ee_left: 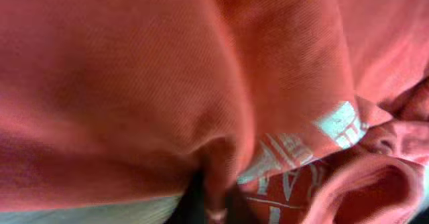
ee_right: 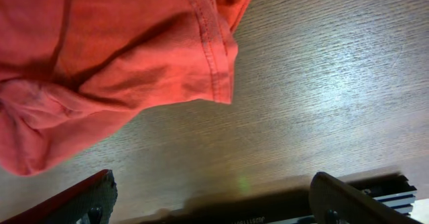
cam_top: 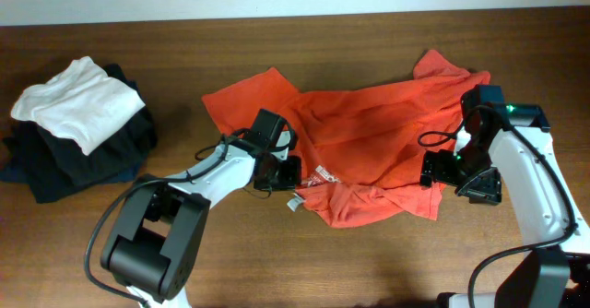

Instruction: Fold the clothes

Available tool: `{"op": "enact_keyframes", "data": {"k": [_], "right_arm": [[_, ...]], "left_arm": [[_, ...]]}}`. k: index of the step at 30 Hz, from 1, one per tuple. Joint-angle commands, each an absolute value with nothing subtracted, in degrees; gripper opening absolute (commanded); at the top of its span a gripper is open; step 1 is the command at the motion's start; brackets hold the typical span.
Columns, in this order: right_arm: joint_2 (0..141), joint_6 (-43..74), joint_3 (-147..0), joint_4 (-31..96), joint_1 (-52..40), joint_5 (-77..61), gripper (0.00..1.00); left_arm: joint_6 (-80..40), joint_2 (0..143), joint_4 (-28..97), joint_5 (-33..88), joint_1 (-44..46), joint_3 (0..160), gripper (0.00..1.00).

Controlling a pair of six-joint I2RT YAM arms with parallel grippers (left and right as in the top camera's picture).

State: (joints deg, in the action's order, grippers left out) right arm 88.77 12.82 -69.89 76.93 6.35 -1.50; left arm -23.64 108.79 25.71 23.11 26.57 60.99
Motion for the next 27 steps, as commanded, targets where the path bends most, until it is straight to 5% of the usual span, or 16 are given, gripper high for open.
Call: {"op": "enact_keyframes", "data": {"k": [1, 6, 7, 10, 18, 27], "right_arm": [[88.44, 12.27, -70.46, 76.86, 6.79, -0.56, 0.95], [88.44, 12.29, -70.46, 76.44, 6.79, -0.58, 0.95], [88.44, 12.29, -70.46, 76.31, 6.79, -0.6, 0.96], [88.44, 12.29, -70.46, 76.25, 6.79, -0.58, 0.99], [88.44, 12.29, -70.46, 75.37, 6.79, -0.58, 0.99], [88.44, 12.27, -70.46, 75.46, 6.79, -0.6, 0.99]], "left_arm": [[-19.99, 110.13, 28.1, 8.62, 20.43, 63.86, 0.0], [-18.31, 110.13, 33.21, 8.16, 7.01, 76.93, 0.0], [-18.28, 110.13, 33.76, 9.74, 5.28, 78.96, 0.07], [-18.31, 110.13, 37.19, 18.24, 1.45, 83.11, 0.99], [-18.33, 110.15, 57.74, 26.13, 6.37, 82.65, 0.99], [-30.35, 112.14, 49.76, 21.63, 19.62, 77.38, 0.99]]}}
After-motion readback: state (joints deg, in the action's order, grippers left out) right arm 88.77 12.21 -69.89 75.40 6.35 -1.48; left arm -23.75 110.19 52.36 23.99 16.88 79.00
